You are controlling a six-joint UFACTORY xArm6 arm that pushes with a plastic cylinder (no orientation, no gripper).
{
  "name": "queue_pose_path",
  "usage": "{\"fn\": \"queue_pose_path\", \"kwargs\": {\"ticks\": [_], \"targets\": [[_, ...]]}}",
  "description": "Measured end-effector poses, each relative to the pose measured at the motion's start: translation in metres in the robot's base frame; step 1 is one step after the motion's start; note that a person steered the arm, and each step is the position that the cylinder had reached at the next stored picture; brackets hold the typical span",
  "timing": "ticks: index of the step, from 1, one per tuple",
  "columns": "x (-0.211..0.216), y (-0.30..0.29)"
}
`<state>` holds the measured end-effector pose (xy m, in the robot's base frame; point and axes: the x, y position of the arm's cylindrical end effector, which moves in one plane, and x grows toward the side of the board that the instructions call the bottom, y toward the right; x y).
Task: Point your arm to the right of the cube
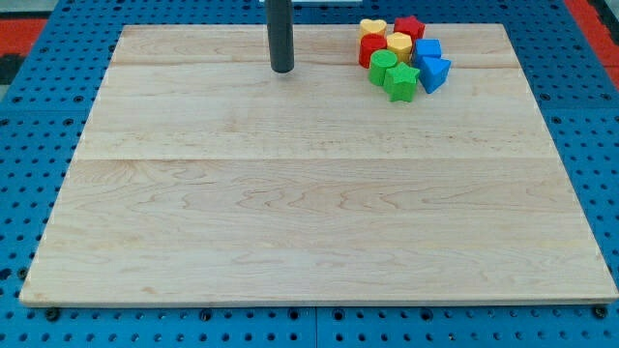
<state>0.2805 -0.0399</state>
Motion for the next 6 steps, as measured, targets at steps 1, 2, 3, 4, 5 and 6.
{"fn": "queue_pose_path", "kwargs": {"ticks": [1,2,3,4,5,6], "targets": [[0.002,0.000],[0.083,0.006],[0.181,0.039],[0.196,0.073],[0.199,0.135],[0.143,0.265]]}}
